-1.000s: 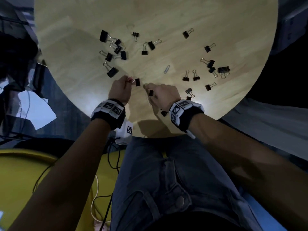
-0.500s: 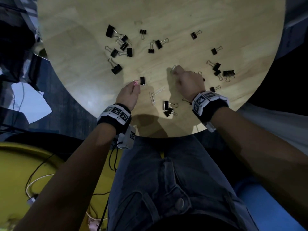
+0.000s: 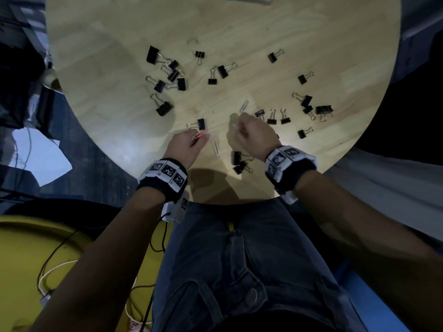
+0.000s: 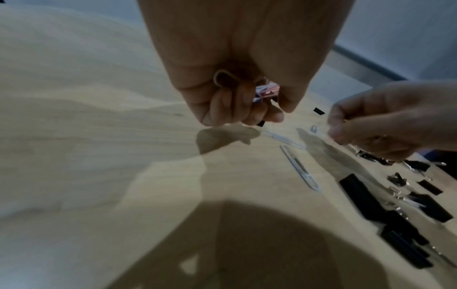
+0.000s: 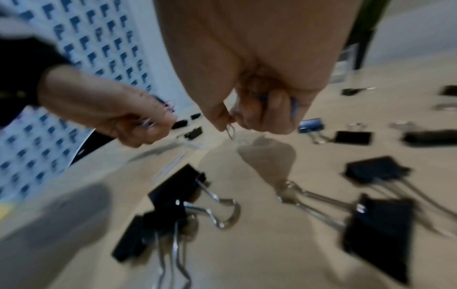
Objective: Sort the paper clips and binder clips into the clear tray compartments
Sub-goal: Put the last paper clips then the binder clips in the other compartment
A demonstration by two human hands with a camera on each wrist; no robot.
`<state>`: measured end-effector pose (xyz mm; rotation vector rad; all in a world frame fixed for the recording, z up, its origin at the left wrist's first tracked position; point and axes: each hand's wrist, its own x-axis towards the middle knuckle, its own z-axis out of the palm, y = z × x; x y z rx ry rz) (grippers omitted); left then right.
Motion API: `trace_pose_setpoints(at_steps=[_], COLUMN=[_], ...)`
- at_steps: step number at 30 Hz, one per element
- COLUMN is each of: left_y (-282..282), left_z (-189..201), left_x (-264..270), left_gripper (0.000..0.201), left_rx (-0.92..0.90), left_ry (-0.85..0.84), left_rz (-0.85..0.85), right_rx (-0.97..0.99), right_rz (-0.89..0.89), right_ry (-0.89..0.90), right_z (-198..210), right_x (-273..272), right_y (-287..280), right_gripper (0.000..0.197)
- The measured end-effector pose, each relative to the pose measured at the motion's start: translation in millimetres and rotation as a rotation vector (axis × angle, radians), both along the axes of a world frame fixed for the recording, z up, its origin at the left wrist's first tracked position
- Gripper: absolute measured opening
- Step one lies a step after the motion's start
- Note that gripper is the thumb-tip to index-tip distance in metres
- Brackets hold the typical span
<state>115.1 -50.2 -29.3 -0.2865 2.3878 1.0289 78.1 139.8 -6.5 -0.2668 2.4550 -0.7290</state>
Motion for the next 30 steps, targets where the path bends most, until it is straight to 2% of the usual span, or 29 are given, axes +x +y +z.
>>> trace_pose_setpoints(at_steps=[2,4,5,8,12,15,20,22,23,25,27,28,30], left_y=[-1,-2,-1,5,14,16,21,19,16,9,4,3,3], left_z=[4,10,12,14,6,4,4,4,5,8,10,11,10], left_x=[-1,-2,-3,-4,-12,-20,-26,-24,-20,-13,-10,-10,-15], left_gripper=[0.034,0.031,0.027,0.023,0.029,0.027,0.032,0.034,0.032,0.024,0.020,0.020,0.025], left_rx=[-0.088,-0.175,-0.202,-0.213,-0.227,-0.321,-0.432,-0.394,-0.334,-0.198,-0.131,-0.121,-0.153], left_ry=[0.049,0.096,0.139,0.229,0.209,0.196,0.122,0.096,0.107,0.169,0.174,0.164,0.145], left_rz=[-0.024,-0.053,-0.104,-0.358,-0.664,-0.846,-1.005,-0.965,-0.875,-0.588,-0.357,-0.302,-0.310], right_rx=[-0.101,-0.140,-0.135,0.013,0.145,0.257,0.299,0.326,0.340,0.316,0.202,0.133,0.032], right_rz=[-0.190,-0.321,-0.330,-0.208,-0.063,0.092,0.265,0.296,0.311,0.289,0.174,0.101,-0.003], right_ry=[-0.100,-0.196,-0.206,-0.069,0.155,0.153,0.085,0.069,0.059,0.035,-0.018,-0.039,-0.080], right_z=[-2,-6,-6,-4,-7,-11,-9,-12,-13,-12,-5,0,10], right_x=[2,8,11,7,-34,-63,-82,-82,-80,-76,-78,-83,-103], right_y=[16,29,33,30,17,14,13,14,14,16,17,17,16], right_gripper=[0.007,0.017,0.021,0.022,0.020,0.023,0.018,0.022,0.025,0.027,0.023,0.019,0.010])
